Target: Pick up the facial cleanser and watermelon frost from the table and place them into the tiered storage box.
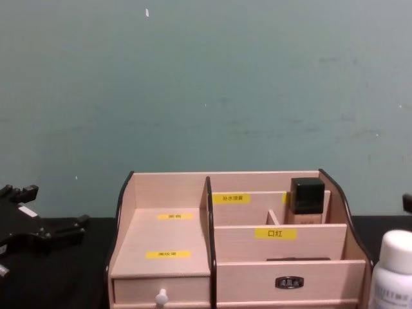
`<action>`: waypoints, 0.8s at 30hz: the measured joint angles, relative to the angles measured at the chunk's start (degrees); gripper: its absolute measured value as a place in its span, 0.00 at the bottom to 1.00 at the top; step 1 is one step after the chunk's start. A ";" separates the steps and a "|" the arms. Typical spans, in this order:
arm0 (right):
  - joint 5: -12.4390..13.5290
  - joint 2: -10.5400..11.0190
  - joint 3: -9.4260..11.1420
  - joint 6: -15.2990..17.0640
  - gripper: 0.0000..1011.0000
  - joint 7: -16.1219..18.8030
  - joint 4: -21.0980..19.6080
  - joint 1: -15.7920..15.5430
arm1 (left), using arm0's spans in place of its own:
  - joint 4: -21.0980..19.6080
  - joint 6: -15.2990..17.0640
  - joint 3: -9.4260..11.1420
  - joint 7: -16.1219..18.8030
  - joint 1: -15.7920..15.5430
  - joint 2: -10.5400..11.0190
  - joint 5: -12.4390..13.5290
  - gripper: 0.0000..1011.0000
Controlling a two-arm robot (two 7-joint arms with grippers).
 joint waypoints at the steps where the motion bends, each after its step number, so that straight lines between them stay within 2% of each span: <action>1: 0.34 0.39 0.49 0.00 0.99 0.24 -1.27 -0.77 | 0.00 0.00 0.00 0.00 0.00 0.00 0.00 1.00; 7: 2.55 2.90 3.33 -0.24 0.99 1.58 -9.02 -5.97 | 0.00 0.00 0.00 0.00 0.00 0.00 0.00 1.00; 8: 2.99 3.66 4.19 -0.36 0.99 1.85 -11.34 -7.66 | 0.00 0.00 0.00 0.00 0.00 0.00 0.00 1.00; 14: 3.81 5.95 6.95 -1.15 0.99 2.78 -18.80 -13.58 | 0.00 0.00 0.00 0.00 0.00 0.00 0.00 1.00; 20: 5.43 6.71 7.19 -0.47 0.99 5.15 -22.32 -16.83 | 0.00 0.00 0.00 0.00 0.00 0.00 0.00 1.00; 24: 6.27 6.70 6.06 2.54 0.99 6.78 -23.51 -17.98 | 0.00 0.00 0.00 0.00 0.00 0.00 0.00 1.00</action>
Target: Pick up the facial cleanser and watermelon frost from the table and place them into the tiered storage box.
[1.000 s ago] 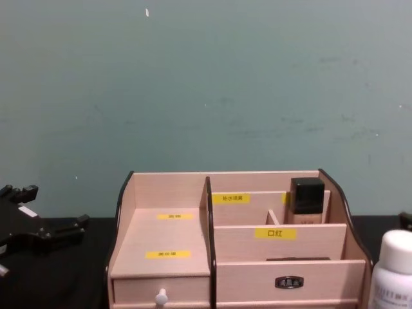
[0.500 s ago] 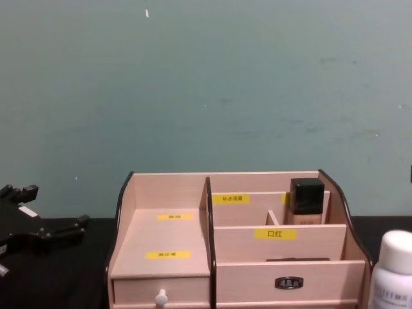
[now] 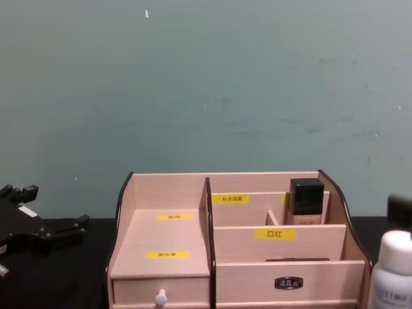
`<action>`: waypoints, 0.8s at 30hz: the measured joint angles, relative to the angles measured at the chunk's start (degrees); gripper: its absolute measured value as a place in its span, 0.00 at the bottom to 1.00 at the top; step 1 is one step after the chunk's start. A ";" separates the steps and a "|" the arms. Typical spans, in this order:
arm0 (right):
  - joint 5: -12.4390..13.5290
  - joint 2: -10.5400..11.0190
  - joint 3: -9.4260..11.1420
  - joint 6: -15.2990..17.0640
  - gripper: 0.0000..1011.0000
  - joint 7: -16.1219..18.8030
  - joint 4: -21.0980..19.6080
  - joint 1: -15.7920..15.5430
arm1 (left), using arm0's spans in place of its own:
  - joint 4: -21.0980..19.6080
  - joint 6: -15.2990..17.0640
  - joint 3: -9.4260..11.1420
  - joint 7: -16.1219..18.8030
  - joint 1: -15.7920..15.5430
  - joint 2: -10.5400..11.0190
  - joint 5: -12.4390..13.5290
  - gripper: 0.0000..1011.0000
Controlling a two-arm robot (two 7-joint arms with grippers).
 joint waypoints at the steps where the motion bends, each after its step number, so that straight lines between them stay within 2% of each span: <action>1: 0.13 -0.08 -0.16 0.59 0.99 0.13 -0.06 -0.11 | 0.00 0.00 0.00 0.00 0.00 0.00 0.00 1.00; 10: 0.65 -1.32 -0.79 7.34 0.99 0.29 1.55 -0.22 | 0.00 0.00 0.00 0.00 0.00 0.00 0.00 1.00; 24: 0.87 -3.70 -1.01 13.07 0.99 2.67 5.55 2.41 | 0.00 0.00 0.00 0.00 0.00 0.00 0.00 1.00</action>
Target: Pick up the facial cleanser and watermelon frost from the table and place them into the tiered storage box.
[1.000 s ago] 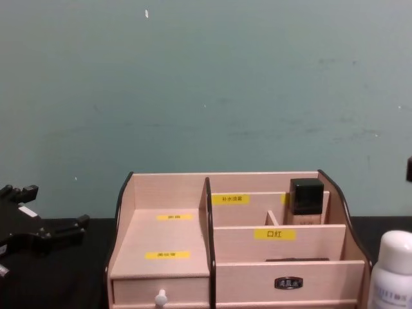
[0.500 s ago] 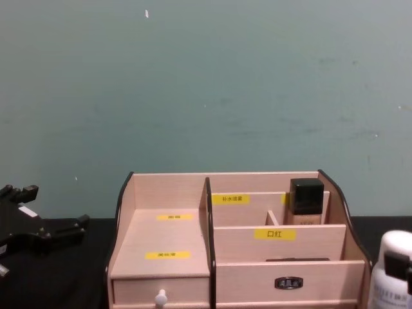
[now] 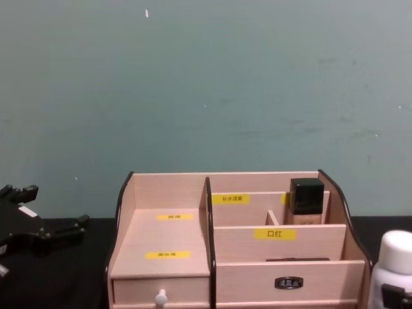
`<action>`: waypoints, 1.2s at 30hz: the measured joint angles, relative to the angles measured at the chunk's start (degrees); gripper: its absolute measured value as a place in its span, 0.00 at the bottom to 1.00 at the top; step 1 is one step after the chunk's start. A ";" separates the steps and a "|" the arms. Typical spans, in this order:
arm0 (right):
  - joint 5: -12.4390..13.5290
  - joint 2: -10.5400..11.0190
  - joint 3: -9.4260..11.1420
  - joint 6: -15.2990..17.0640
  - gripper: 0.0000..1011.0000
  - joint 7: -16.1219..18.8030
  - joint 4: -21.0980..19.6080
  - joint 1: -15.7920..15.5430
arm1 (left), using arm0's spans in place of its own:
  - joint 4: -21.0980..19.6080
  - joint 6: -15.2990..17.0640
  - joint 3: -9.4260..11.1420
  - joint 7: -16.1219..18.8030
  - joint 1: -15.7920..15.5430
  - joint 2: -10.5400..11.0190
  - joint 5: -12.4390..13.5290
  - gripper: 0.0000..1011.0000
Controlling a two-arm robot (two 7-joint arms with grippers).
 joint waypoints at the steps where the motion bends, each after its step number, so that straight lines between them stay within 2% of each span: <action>1: 0.00 -0.20 -0.02 0.17 0.99 0.19 0.30 0.22 | 0.00 0.00 0.00 0.00 0.00 0.00 0.00 1.00; 16: -1.73 -4.14 -0.94 1.04 0.99 3.59 5.38 4.41 | 0.00 0.00 0.00 -0.01 0.00 0.00 0.00 1.00; 25: -3.98 -6.41 -1.51 1.31 0.99 5.18 8.25 6.71 | 0.00 0.00 0.00 0.00 0.00 0.00 0.00 1.00; 36: -4.04 -6.41 -1.52 1.33 0.99 5.21 8.27 6.72 | 0.00 0.00 0.00 0.00 0.00 0.00 0.00 1.00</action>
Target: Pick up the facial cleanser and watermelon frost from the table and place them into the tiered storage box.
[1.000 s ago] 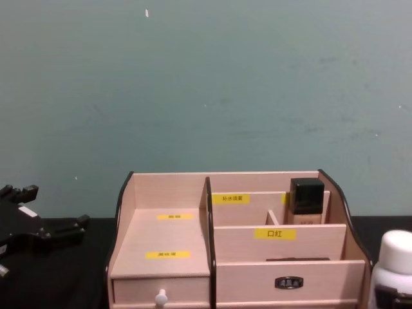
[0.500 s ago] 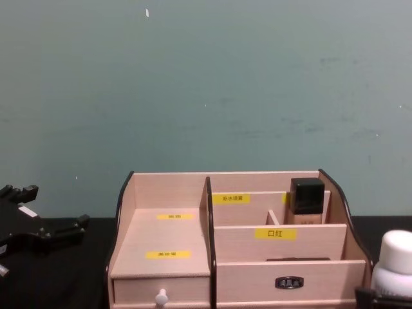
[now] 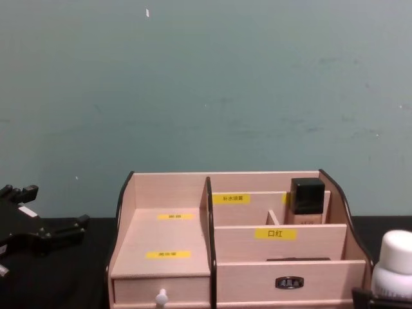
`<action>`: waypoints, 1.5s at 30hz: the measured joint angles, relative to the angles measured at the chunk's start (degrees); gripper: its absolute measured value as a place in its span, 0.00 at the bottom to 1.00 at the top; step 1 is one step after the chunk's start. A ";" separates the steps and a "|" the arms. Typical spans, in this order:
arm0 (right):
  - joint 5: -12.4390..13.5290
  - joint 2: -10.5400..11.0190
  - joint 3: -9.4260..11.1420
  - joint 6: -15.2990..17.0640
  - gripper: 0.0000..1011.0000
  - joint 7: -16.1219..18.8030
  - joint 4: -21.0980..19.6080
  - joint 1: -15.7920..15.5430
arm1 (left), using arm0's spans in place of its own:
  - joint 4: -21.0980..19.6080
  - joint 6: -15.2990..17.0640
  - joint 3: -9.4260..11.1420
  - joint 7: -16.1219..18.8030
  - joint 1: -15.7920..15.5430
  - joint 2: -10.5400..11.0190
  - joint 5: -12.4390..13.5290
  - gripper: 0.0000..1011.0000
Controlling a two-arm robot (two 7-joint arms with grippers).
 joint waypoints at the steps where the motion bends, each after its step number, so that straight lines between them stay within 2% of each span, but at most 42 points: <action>1: 0.01 0.00 0.00 0.00 0.97 0.00 -0.01 -0.01 | 0.00 0.00 0.00 0.00 0.00 0.00 0.00 1.00; 8: 0.08 0.04 0.04 -0.02 0.83 -0.06 -0.06 -0.04 | 0.00 0.00 0.00 0.00 0.00 0.00 0.00 1.00; 15: 0.14 0.07 0.08 -0.05 0.60 -0.10 -0.11 -0.08 | 0.00 0.00 0.00 0.00 0.00 0.00 0.00 1.00; 25: 0.18 0.10 0.09 -0.07 0.60 -0.16 -0.14 -0.12 | 0.00 0.00 0.00 0.00 0.00 0.00 0.00 1.00; 31: -0.05 -0.59 1.27 -0.25 0.60 0.13 -1.20 -0.78 | 0.00 0.00 0.00 0.00 0.00 0.00 0.00 1.00; 40: -0.37 -0.23 3.82 -0.57 0.60 1.66 -6.80 -1.53 | 0.00 0.00 0.00 0.00 0.00 0.00 0.00 1.00; 45: -0.65 -0.39 3.82 0.18 0.60 2.58 -8.58 0.89 | 0.00 0.00 0.00 0.00 0.00 0.00 0.00 1.00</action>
